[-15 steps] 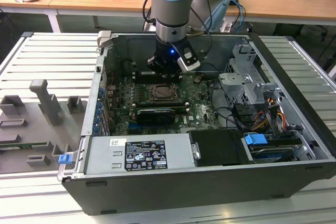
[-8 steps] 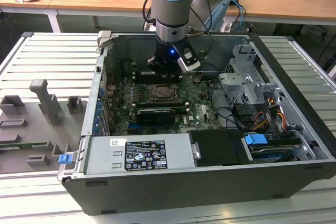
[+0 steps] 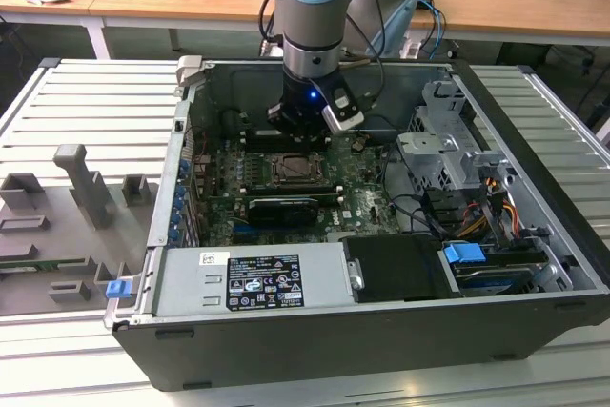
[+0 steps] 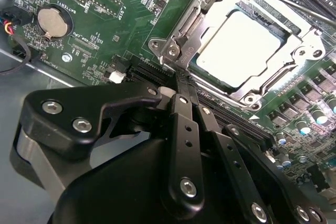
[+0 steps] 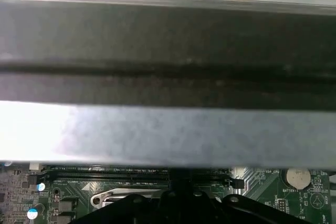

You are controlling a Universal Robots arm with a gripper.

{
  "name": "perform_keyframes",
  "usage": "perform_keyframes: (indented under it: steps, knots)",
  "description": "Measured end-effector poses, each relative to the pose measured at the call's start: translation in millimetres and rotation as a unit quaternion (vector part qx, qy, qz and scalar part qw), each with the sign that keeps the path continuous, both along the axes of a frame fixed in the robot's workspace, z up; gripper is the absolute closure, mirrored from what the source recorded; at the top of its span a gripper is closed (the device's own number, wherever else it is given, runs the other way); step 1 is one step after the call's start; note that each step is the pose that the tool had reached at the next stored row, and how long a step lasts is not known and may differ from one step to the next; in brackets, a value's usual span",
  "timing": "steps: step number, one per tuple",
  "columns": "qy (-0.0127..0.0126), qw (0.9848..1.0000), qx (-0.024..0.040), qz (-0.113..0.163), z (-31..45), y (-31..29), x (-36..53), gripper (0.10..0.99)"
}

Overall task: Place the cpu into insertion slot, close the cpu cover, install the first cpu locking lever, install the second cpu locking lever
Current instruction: 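Install the first cpu locking lever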

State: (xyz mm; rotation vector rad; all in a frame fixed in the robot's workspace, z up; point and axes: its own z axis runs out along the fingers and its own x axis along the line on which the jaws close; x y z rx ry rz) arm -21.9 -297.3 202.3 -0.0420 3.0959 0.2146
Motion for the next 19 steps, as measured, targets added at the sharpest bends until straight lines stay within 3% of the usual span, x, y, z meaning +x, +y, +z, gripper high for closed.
perform_keyframes:
  steps: [5, 10, 15, 19]
  knots:
    - [0.0001, 1.0000, -0.0002, 0.000, -1.7, -1.0, 0.0, 0.980]
    - [0.0001, 1.0000, 0.0037, 0.000, -1.6, -0.9, 0.1, 0.980]
    - [0.0003, 1.0000, 0.0035, 0.000, 8.5, -0.9, 0.2, 0.980]
    - [0.0003, 1.0000, 0.0035, 0.000, 9.0, -2.5, 0.2, 0.980]
